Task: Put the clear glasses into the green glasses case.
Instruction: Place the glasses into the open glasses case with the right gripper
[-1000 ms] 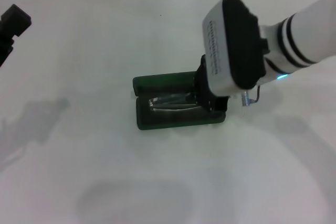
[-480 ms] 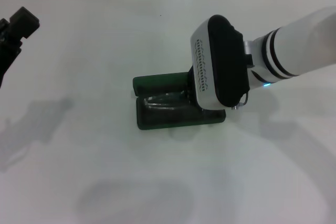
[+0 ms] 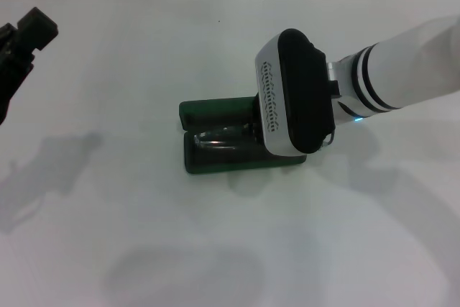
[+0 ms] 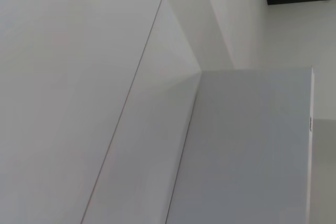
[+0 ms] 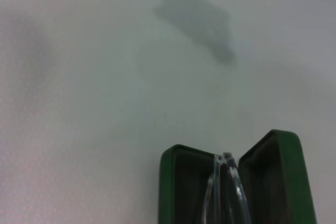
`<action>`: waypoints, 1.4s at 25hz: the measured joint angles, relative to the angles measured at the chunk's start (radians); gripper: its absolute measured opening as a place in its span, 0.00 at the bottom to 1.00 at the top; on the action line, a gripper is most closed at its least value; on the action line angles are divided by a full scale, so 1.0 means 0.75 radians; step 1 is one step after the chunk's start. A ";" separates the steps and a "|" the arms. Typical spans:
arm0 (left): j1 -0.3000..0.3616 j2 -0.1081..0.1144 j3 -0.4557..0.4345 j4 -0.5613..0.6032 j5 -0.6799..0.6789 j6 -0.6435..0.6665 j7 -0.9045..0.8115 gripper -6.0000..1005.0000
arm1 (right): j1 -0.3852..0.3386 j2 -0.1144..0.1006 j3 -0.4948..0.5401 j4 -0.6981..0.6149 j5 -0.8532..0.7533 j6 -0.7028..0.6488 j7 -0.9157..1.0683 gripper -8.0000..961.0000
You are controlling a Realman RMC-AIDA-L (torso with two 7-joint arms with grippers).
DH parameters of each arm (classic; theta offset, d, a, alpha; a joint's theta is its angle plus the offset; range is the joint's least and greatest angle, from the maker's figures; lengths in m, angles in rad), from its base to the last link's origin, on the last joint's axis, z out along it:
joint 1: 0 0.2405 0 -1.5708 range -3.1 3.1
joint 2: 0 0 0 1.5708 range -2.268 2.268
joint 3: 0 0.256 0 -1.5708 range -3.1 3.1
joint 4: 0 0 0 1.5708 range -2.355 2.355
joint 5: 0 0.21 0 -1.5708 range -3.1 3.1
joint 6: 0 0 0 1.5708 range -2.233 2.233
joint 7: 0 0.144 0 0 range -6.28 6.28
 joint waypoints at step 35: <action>-0.004 0.000 0.000 -0.011 0.000 0.004 0.000 0.06 | -0.020 -0.002 -0.002 -0.042 -0.010 -0.021 -0.010 0.09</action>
